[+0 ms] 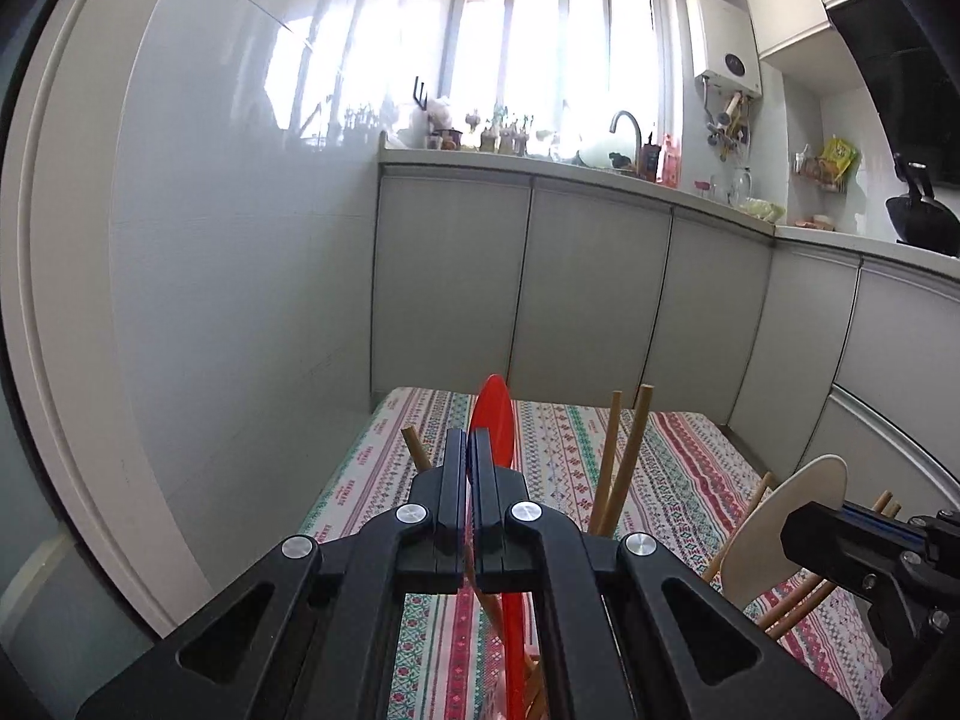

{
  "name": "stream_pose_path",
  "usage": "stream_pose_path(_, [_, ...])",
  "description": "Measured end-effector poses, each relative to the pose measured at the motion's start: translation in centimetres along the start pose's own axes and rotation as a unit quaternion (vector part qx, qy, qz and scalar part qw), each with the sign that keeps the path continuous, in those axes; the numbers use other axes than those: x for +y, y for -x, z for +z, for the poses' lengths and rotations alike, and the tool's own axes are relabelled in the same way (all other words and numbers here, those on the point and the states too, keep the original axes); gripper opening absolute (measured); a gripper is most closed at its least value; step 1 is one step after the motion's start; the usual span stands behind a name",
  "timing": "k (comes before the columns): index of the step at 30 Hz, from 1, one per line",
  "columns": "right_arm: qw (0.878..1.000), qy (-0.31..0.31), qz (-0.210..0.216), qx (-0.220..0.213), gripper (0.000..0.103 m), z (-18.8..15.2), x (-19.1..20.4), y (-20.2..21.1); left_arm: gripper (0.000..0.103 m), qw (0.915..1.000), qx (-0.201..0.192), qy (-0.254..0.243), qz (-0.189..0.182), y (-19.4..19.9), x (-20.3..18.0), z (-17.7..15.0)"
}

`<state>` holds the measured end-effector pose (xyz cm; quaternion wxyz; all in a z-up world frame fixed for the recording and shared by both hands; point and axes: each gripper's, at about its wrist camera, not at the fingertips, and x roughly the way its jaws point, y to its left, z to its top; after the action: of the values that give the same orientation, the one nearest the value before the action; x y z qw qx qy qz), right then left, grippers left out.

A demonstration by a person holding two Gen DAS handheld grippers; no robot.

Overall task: Organize utensils
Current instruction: 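Carry both spoons to the pink basket and open both tools to drop them, then grasp the white rice paddle by its handle with the left tool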

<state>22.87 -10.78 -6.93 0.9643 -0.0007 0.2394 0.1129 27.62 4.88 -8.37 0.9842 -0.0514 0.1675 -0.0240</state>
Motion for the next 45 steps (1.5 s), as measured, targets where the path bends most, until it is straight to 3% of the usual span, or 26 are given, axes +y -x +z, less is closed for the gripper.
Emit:
stream_pose_path(6, [0.999, -0.022, 0.026, 0.023, 0.006, -0.2, -0.8, 0.1, 0.002, 0.9994, 0.032, 0.005, -0.009, -0.5, 0.3, -0.4])
stream_pose_path(13, [0.998, -0.043, 0.043, 0.017, 0.013, 0.1, -1.9, 1.8, 0.005, 0.9965, 0.069, 0.04, -0.026, 1.1, 1.2, 0.6])
stream_pose_path(16, [0.996, -0.063, 0.057, 0.015, 0.013, 0.3, -2.9, 3.0, 0.018, 0.9937, 0.089, 0.06, -0.034, 2.2, 1.8, 1.1])
stream_pose_path(18, [0.995, -0.076, 0.062, 0.017, 0.014, 0.4, -3.7, 3.8, 0.036, 0.9916, 0.101, 0.072, -0.036, 3.1, 2.4, 1.4])
stream_pose_path(21, [0.993, -0.094, 0.062, 0.032, 0.015, 0.2, -5.0, 4.5, 0.053, 0.9886, 0.119, 0.086, -0.035, 4.5, 3.1, 1.5])
stream_pose_path(30, [0.982, -0.14, 0.034, 0.12, 0.016, -2.1, -9.6, 4.0, 0.073, 0.9805, 0.19, 0.039, -0.032, 6.5, 2.6, -0.6])
stream_pose_path(34, [0.972, -0.162, 0.018, 0.168, 0.017, -3.7, -11.4, 3.0, 0.077, 0.9699, 0.236, 0.008, -0.059, 6.5, 1.4, -1.9])
stream_pose_path(41, [0.935, -0.245, 0.026, 0.255, 0.017, -7.2, -14.7, 0.8, 0.078, 0.939, 0.318, -0.048, -0.123, 6.4, -1.6, -4.6])
stream_pose_path(45, [0.926, -0.251, 0.011, 0.281, 0.018, -8.2, -15.4, 0.2, 0.078, 0.9204, 0.354, -0.079, -0.146, 6.3, -3.6, -6.1])
